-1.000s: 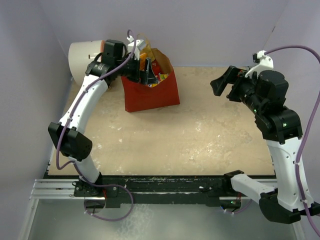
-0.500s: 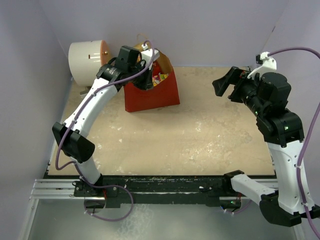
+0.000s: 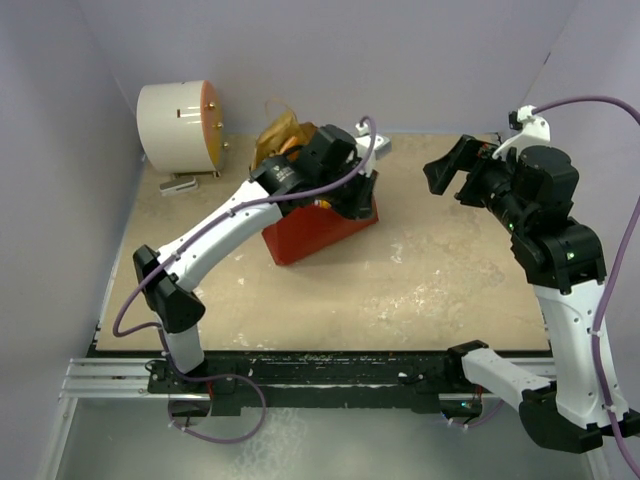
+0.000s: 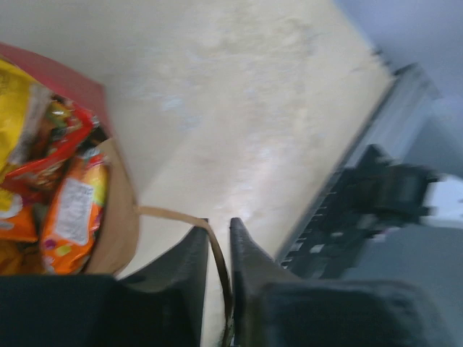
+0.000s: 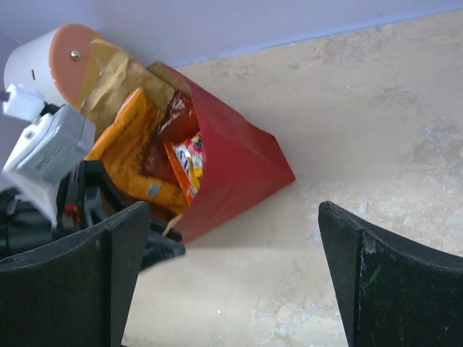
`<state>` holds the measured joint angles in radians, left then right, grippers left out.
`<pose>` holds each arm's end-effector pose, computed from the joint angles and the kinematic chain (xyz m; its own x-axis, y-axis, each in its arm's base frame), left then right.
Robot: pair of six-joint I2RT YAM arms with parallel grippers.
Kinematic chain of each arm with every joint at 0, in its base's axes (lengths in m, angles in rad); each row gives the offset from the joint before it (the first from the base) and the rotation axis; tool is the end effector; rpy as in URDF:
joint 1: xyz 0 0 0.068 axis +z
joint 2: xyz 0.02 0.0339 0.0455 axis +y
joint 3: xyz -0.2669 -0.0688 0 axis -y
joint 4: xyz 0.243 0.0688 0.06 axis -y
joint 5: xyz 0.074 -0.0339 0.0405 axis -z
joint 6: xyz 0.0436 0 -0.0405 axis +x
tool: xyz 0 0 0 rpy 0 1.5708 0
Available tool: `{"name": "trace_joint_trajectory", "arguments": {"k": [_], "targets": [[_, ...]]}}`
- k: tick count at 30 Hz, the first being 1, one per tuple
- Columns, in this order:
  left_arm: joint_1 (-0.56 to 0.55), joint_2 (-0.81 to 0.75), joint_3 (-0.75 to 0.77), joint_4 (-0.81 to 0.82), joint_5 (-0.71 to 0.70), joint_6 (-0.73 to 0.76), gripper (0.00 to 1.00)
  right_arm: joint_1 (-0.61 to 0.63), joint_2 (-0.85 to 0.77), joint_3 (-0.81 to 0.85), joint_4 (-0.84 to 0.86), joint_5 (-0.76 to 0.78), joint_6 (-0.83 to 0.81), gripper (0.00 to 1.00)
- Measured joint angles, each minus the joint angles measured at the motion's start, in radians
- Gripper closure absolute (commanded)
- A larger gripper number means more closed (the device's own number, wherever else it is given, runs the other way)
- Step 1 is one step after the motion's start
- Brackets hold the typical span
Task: Take the snacks out of the paper bag
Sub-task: Adjust the paper bag at the center of the board.
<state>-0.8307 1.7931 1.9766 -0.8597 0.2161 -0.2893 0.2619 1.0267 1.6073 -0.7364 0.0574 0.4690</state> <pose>0.2613 -0.3000 0.4042 -0.6424 0.2902 -0.7093 0.6790 0.6448 -0.3511 0.1631 0.0411 0.5071 -0.2258 0.4067 -0.8852 -0.1140 0.8914 0.4386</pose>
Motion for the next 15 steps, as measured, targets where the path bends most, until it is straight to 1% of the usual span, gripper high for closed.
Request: {"name": "trace_joint_trajectory", "arguments": {"k": [1, 2, 4, 6, 9, 11, 15], "targets": [[-0.021, 0.005, 0.000, 0.023, 0.016, -0.026, 0.34, 0.000, -0.001, -0.005, 0.000, 0.000, 0.000, 0.00], [-0.039, 0.008, 0.000, 0.045, 0.031, -0.042, 0.26, 0.000, -0.003, -0.011, -0.002, 0.000, 0.000, 0.01], [-0.061, 0.009, 0.020, 0.052, 0.043, -0.073, 0.14, 0.000, -0.006, -0.021, -0.013, 0.000, 0.001, 0.00], [-0.061, 0.010, 0.061, 0.038, 0.027, -0.073, 0.06, 0.000, -0.009, -0.029, -0.025, -0.004, 0.003, 0.01], [-0.020, -0.010, 0.117, 0.014, -0.006, -0.066, 0.00, 0.000, -0.009, -0.031, -0.038, -0.026, 0.011, 0.01], [0.052, -0.043, 0.120, -0.005, -0.008, -0.067, 0.01, 0.000, -0.009, -0.031, -0.048, -0.032, 0.035, 0.00], [0.328, -0.119, 0.119, -0.041, -0.064, -0.077, 0.01, 0.000, -0.021, -0.053, -0.061, -0.054, 0.069, 0.01]]}}
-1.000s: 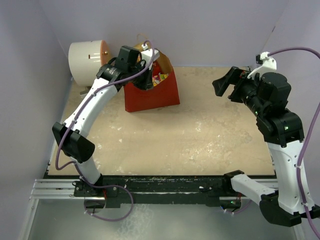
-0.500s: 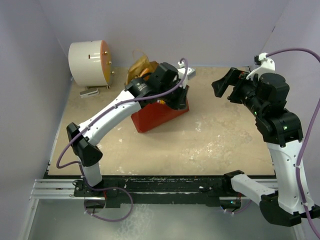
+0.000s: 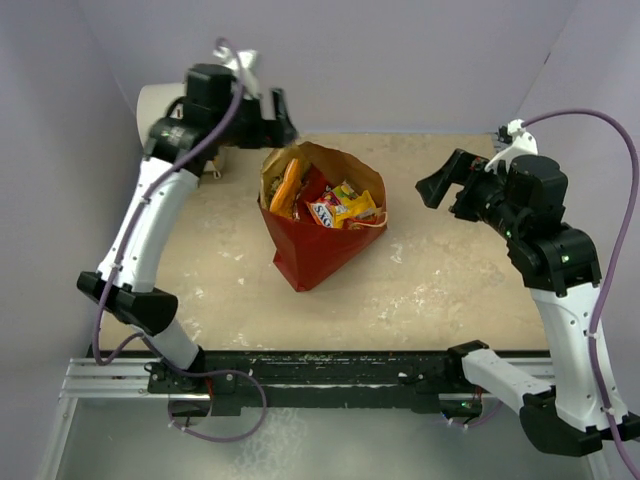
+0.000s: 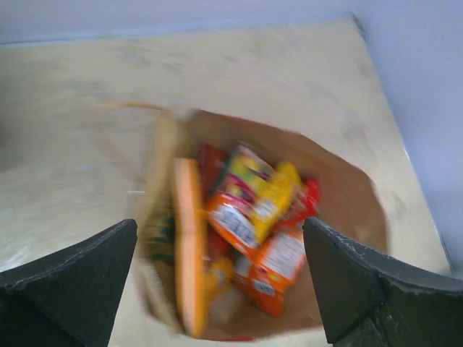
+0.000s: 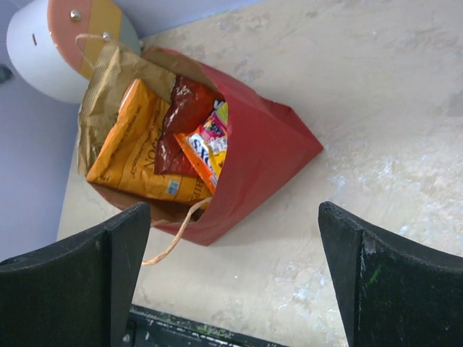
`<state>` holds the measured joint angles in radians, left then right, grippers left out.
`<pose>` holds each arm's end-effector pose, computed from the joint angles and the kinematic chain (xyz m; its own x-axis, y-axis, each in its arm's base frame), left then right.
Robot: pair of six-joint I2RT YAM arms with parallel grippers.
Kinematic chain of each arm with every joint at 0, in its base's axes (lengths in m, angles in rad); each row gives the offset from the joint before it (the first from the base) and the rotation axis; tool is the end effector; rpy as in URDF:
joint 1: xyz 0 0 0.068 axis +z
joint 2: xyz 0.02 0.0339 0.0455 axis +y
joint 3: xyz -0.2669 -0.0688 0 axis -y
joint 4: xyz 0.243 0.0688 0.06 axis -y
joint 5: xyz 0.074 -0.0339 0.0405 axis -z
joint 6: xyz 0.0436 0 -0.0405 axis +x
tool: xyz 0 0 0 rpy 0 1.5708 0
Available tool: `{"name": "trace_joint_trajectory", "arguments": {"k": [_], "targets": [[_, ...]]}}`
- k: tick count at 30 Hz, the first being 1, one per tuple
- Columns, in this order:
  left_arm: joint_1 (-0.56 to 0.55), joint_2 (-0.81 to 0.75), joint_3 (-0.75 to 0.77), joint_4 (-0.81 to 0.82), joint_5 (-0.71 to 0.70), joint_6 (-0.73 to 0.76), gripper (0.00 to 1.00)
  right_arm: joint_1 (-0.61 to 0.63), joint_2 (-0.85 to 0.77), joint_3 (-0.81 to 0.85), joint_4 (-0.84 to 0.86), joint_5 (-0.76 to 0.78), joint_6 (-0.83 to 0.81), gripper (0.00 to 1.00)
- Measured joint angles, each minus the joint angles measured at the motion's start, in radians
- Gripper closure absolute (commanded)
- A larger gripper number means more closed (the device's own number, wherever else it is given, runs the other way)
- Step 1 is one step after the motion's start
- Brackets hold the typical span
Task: Take the snacks out of the paper bag
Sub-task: Adjust the paper bag at the center of the board.
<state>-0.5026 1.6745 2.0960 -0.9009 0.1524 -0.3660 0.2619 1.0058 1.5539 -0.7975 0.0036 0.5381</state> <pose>0.3024 -0.1738 0.4791 -0.5901 -0.0793 -0.8034 0.4102 0.8277 -0.3829 0.1615 0.0431 0.4877 -0.3357 0.4406 -0.8326 -0.0972 0.8629 0.4959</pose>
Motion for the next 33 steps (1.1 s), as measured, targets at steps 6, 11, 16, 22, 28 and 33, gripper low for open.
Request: {"name": "trace_joint_trajectory", "arguments": {"k": [6, 11, 16, 22, 28, 33], "targets": [[0.276, 0.016, 0.010, -0.032, -0.042, -0.051, 0.08, 0.000, 0.016, -0.018, -0.007, -0.087, 0.005, 0.00], [0.348, 0.101, -0.055, 0.042, 0.119, -0.068, 0.18, 0.000, 0.093, 0.026, -0.014, -0.179, -0.006, 0.00], [0.356, 0.216, -0.099, 0.132, 0.329, -0.073, 0.33, 0.000, 0.151, 0.058, -0.035, -0.263, -0.019, 0.03], [0.356, 0.314, -0.084, 0.208, 0.468, -0.090, 0.56, 0.000, 0.169, 0.062, -0.044, -0.341, -0.030, 0.08], [0.356, 0.328, -0.077, 0.327, 0.553, -0.143, 0.69, 0.000, 0.184, 0.062, -0.067, -0.393, -0.032, 0.08], [0.356, 0.311, -0.088, 0.385, 0.570, -0.177, 0.93, 0.000, 0.187, 0.061, -0.079, -0.428, -0.031, 0.08]]}}
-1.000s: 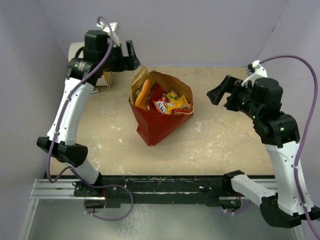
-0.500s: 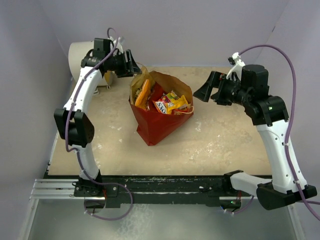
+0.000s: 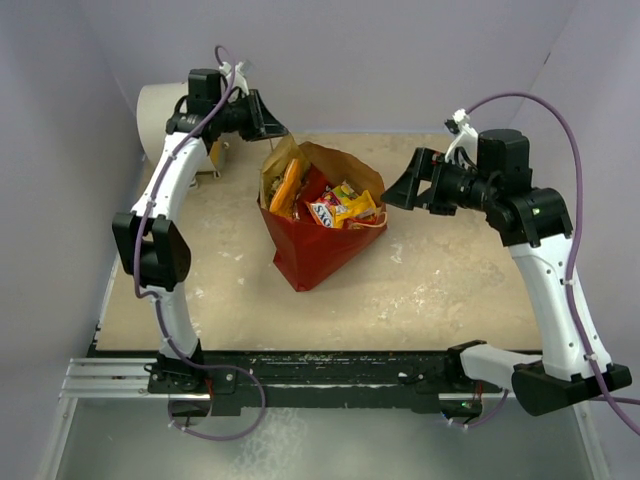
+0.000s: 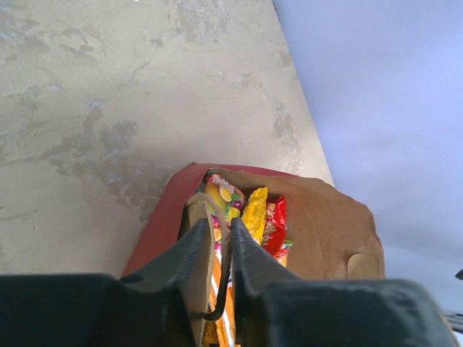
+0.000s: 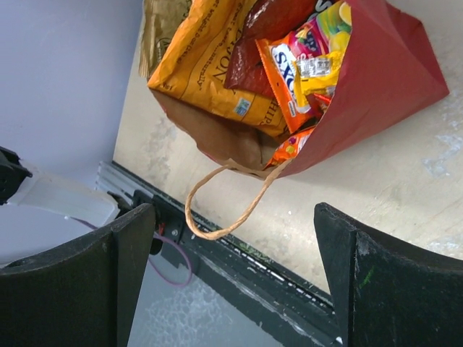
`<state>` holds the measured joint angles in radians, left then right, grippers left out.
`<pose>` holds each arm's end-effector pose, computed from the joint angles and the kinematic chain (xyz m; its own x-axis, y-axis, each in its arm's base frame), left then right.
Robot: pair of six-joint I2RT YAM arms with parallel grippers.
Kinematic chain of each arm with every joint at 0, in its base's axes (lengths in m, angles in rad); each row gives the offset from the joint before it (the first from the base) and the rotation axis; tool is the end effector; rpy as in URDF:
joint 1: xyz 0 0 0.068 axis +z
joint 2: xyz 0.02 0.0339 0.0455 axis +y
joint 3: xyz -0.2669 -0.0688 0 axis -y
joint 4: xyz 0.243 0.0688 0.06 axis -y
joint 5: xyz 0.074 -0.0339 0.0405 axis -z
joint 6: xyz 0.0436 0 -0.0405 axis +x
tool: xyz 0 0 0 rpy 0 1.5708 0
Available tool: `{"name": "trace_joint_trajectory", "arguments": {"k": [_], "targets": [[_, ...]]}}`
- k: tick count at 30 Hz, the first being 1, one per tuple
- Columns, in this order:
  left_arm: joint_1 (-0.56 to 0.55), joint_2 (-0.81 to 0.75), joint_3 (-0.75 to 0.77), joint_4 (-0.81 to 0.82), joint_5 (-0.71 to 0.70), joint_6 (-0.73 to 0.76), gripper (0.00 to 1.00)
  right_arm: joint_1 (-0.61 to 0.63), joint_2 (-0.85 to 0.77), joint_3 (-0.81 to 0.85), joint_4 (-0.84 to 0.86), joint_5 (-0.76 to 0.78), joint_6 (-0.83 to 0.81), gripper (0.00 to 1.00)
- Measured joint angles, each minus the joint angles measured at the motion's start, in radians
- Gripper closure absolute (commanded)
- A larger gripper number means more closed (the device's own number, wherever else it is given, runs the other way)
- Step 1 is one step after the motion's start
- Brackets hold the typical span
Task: Take the snacks out of the paper bag
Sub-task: Adjust the paper bag at the center of the board.
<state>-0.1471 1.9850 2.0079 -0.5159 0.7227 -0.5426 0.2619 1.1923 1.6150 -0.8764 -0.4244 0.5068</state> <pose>0.4537 -0.0964 0.3729 -0.7553 -0.2796 -0.5928 0.3460 0.5980 -0.7229 0.2084 0.0745 0.4661 -0.6582 0.2815 -0.6982 -0.3134 0.7409 0.5941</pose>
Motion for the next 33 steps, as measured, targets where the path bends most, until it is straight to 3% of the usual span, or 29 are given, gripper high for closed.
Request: {"name": "trace_joint_trajectory", "arguments": {"k": [2, 12, 18, 21, 23, 28, 33], "targets": [[0.000, -0.027, -0.028, 0.007, 0.000, -0.008, 1.00, 0.000, 0.005, -0.002, -0.010, -0.014, 0.005, 0.06], [-0.072, -0.138, -0.071, -0.072, -0.024, -0.041, 1.00, 0.000, 0.082, -0.092, -0.064, -0.042, 0.084, 0.09], [-0.217, -0.197, -0.071, -0.111, -0.095, -0.139, 1.00, 0.000, 0.109, -0.194, -0.085, -0.129, 0.122, 0.25], [-0.335, -0.219, -0.071, -0.104, -0.148, -0.206, 1.00, 0.000, 0.057, -0.233, -0.101, -0.121, 0.169, 0.49], [-0.430, -0.228, -0.071, -0.099, -0.195, -0.246, 1.00, 0.000, -0.016, -0.267, -0.092, -0.118, 0.209, 0.57], [-0.561, -0.229, -0.024, -0.154, -0.279, -0.284, 1.00, 0.000, -0.138, -0.304, -0.114, -0.121, 0.239, 0.41], [-0.532, -0.257, 0.032, -0.206, -0.375, -0.275, 1.00, 0.001, -0.161, -0.305, -0.223, -0.006, 0.180, 0.26]]}}
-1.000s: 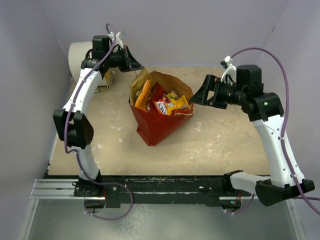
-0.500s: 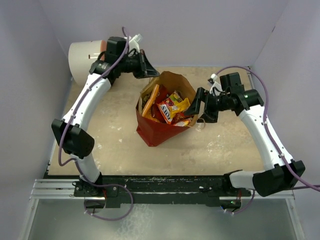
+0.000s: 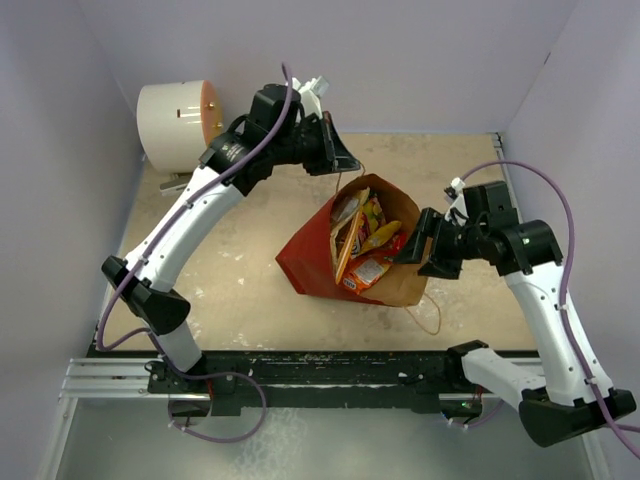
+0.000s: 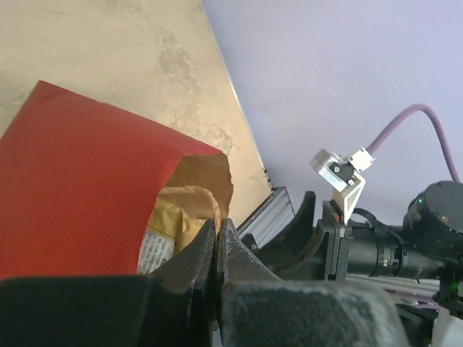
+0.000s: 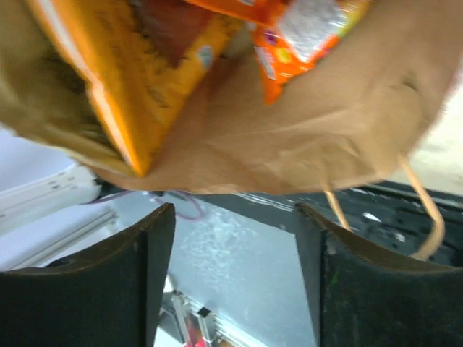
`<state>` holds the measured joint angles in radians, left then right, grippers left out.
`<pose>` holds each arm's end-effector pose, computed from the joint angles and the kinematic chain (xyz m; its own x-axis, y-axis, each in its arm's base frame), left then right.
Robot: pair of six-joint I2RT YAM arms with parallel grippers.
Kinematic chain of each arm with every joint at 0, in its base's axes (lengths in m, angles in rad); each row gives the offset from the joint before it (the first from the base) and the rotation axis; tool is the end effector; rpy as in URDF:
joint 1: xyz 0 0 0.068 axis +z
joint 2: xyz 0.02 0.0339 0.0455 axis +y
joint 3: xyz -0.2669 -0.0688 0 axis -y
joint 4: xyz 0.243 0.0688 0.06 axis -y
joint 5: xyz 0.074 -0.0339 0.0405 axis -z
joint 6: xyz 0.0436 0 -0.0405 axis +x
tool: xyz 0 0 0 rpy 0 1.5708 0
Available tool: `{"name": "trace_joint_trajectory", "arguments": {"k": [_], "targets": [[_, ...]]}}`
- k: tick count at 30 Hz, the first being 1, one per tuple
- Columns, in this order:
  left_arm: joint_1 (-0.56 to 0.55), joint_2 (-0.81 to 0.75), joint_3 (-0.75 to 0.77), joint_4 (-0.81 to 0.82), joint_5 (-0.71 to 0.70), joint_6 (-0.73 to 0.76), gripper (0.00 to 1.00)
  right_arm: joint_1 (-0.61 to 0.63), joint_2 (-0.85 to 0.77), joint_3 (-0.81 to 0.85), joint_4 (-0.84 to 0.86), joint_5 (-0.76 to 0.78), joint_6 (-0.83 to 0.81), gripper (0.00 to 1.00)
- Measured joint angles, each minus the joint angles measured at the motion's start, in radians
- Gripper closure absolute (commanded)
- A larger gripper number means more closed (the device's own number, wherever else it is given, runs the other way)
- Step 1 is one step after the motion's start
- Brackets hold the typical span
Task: Take the snacks out of the paper bag
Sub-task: Adjust the paper bag at the center of the board.
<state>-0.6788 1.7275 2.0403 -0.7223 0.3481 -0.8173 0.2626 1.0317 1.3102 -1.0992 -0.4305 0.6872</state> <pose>0.2863 -0.2501 0.4632 -0.8201 -0.2193 -0.5286 0.3444 0.5485 -0.7619 0.1668 0.0637 0.3839 -0.8701 0.3631 -0.3333 0.0535 0.7418 0.6685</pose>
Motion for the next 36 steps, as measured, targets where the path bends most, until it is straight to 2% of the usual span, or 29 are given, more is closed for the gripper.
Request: {"name": "trace_joint_trajectory", "arguments": {"k": [2, 6, 9, 16, 20, 21, 24, 28, 29, 30, 33, 36], "targets": [[0.012, -0.013, 0.000, -0.019, -0.023, 0.001, 1.00, 0.000, -0.011, 0.007, -0.066, 0.085, -0.029, 0.16], [0.040, -0.031, 0.025, -0.097, -0.087, 0.040, 1.00, 0.000, -0.063, 0.019, -0.144, 0.220, -0.063, 0.06], [0.112, -0.053, 0.024, -0.134, -0.087, 0.055, 1.00, 0.000, -0.121, 0.019, -0.172, 0.295, -0.034, 0.00], [0.185, -0.087, -0.036, -0.170, -0.096, 0.078, 1.00, 0.000, -0.160, -0.070, -0.148, 0.372, 0.033, 0.03], [0.216, -0.118, -0.047, -0.182, -0.094, 0.082, 1.00, 0.000, -0.154, -0.210, -0.053, 0.282, 0.056, 0.11], [0.221, -0.122, -0.048, -0.186, -0.093, 0.082, 1.00, 0.000, -0.152, -0.244, -0.024, 0.246, 0.065, 0.14], [0.230, -0.133, -0.058, -0.189, -0.091, 0.094, 1.00, 0.000, -0.138, -0.271, 0.048, 0.172, 0.092, 0.32], [0.234, -0.142, -0.070, -0.192, -0.092, 0.101, 1.00, 0.000, -0.103, -0.244, 0.141, 0.110, 0.122, 0.81], [0.235, -0.145, -0.074, -0.192, -0.092, 0.103, 1.00, 0.000, -0.095, -0.244, 0.158, 0.097, 0.129, 0.96], [0.235, -0.148, -0.076, -0.193, -0.092, 0.104, 1.00, 0.000, -0.086, -0.244, 0.174, 0.085, 0.143, 1.00], [0.238, -0.154, -0.076, -0.195, -0.099, 0.108, 1.00, 0.000, -0.071, -0.240, 0.223, 0.066, 0.157, 1.00], [0.256, -0.154, -0.054, -0.237, -0.108, 0.122, 1.00, 0.000, -0.029, -0.145, 0.248, 0.045, 0.157, 1.00]]}}
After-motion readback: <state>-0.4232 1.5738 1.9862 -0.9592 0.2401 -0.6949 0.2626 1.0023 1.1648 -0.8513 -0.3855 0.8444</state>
